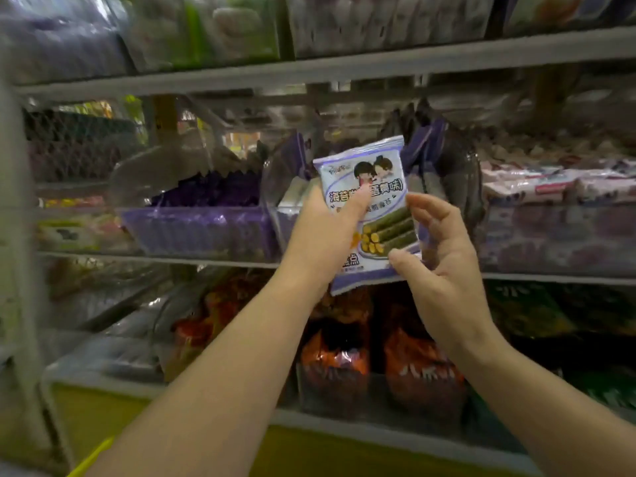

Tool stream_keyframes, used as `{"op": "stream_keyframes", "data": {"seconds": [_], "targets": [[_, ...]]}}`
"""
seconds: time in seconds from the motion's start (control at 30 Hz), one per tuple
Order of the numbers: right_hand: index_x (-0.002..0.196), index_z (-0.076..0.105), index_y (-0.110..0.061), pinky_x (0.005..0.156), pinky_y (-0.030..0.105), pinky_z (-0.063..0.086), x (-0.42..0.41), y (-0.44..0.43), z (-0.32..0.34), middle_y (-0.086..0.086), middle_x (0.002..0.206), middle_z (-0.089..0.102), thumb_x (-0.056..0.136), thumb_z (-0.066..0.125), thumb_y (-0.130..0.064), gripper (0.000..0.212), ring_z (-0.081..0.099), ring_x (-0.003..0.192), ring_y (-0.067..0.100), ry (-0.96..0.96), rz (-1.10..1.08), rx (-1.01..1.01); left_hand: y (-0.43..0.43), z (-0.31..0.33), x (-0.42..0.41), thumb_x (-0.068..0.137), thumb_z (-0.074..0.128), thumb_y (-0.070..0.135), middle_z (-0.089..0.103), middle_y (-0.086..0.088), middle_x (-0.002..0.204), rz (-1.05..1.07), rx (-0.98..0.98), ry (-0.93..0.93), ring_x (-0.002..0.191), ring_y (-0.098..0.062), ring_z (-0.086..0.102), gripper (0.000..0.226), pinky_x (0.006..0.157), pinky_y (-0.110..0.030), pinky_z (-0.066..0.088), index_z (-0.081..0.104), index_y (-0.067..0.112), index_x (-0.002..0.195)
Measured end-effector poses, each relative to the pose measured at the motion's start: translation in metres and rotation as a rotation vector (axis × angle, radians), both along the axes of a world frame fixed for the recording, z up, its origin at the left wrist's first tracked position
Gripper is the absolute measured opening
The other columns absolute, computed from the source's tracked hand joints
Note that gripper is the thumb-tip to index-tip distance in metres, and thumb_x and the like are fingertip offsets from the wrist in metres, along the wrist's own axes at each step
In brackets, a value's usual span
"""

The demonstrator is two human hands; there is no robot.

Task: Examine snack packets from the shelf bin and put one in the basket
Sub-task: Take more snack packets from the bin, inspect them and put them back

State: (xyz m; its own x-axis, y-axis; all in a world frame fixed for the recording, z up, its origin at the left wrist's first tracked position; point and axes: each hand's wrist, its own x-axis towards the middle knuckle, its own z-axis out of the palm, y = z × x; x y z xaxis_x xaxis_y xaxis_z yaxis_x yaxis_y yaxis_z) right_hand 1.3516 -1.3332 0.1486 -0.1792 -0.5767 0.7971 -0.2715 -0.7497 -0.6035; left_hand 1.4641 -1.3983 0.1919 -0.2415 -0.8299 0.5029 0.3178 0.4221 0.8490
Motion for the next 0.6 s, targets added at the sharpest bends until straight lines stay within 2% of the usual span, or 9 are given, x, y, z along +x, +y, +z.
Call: {"op": "stream_keyframes", "data": {"seconds": [0.13, 0.2, 0.27, 0.33, 0.43, 0.53, 0.6], "targets": [[0.132, 0.045, -0.028, 0.082, 0.020, 0.054, -0.007, 0.009, -0.025, -0.009, 0.118, 0.062, 0.083, 0.068, -0.021, 0.055, 0.062, 0.108, 0.002, -0.126, -0.031, 0.105, 0.011, -0.041, 0.004, 0.094, 0.063, 0.022, 0.072, -0.001, 0.112, -0.005, -0.085, -0.042, 0.102, -0.017, 0.070, 0.027, 0.090, -0.043, 0.057, 0.057, 0.021, 0.120], [0.131, 0.051, -0.025, 0.088, 0.031, 0.056, -0.012, 0.010, -0.034, -0.005, 0.116, 0.067, 0.081, 0.070, -0.039, 0.055, 0.065, 0.107, 0.007, -0.206, -0.050, 0.196, 0.014, -0.059, 0.006, 0.092, 0.064, 0.021, 0.072, 0.000, 0.114, -0.073, -0.113, -0.082, 0.103, -0.014, 0.070, 0.032, 0.088, -0.035, 0.058, 0.055, 0.021, 0.123], [0.126, 0.057, -0.020, 0.093, 0.047, 0.054, -0.018, 0.008, -0.043, 0.002, 0.115, 0.070, 0.073, 0.066, -0.048, 0.061, 0.067, 0.108, 0.017, -0.299, -0.002, 0.285, 0.014, -0.078, 0.003, 0.091, 0.067, 0.022, 0.071, -0.001, 0.114, -0.137, -0.107, -0.130, 0.104, -0.016, 0.069, 0.037, 0.086, -0.036, 0.058, 0.053, 0.022, 0.125], [0.116, 0.064, -0.017, 0.088, 0.049, 0.055, -0.022, 0.006, -0.050, 0.006, 0.108, 0.073, 0.072, 0.066, -0.049, 0.055, 0.070, 0.102, 0.024, -0.376, 0.068, 0.305, 0.012, -0.094, 0.000, 0.087, 0.069, 0.024, 0.071, -0.002, 0.114, -0.171, -0.098, -0.151, 0.105, -0.020, 0.069, 0.039, 0.087, -0.044, 0.057, 0.055, 0.025, 0.123], [0.095, 0.071, -0.019, 0.072, 0.041, 0.059, -0.026, 0.002, -0.065, 0.010, 0.095, 0.075, 0.079, 0.064, -0.043, 0.030, 0.073, 0.089, 0.027, -0.440, 0.127, 0.296, 0.009, -0.117, -0.008, 0.083, 0.073, 0.028, 0.071, 0.001, 0.114, -0.176, -0.105, -0.168, 0.107, -0.017, 0.068, 0.039, 0.089, -0.043, 0.056, 0.056, 0.032, 0.118], [0.088, 0.074, -0.023, 0.070, 0.039, 0.059, -0.031, -0.002, -0.080, 0.010, 0.093, 0.076, 0.083, 0.062, -0.038, 0.020, 0.073, 0.087, 0.027, -0.480, 0.154, 0.325, 0.004, -0.134, -0.014, 0.082, 0.072, 0.034, 0.071, 0.003, 0.115, -0.163, -0.096, -0.163, 0.108, -0.016, 0.067, 0.037, 0.093, -0.044, 0.054, 0.059, 0.035, 0.116], [0.087, 0.074, -0.026, 0.072, 0.041, 0.059, -0.033, -0.004, -0.089, 0.008, 0.090, 0.075, 0.085, 0.061, -0.036, 0.017, 0.073, 0.087, 0.024, -0.476, 0.137, 0.339, 0.003, -0.138, -0.016, 0.085, 0.067, 0.037, 0.072, 0.003, 0.113, -0.155, -0.089, -0.131, 0.106, -0.016, 0.068, 0.028, 0.088, -0.038, 0.056, 0.063, 0.034, 0.113]]}}
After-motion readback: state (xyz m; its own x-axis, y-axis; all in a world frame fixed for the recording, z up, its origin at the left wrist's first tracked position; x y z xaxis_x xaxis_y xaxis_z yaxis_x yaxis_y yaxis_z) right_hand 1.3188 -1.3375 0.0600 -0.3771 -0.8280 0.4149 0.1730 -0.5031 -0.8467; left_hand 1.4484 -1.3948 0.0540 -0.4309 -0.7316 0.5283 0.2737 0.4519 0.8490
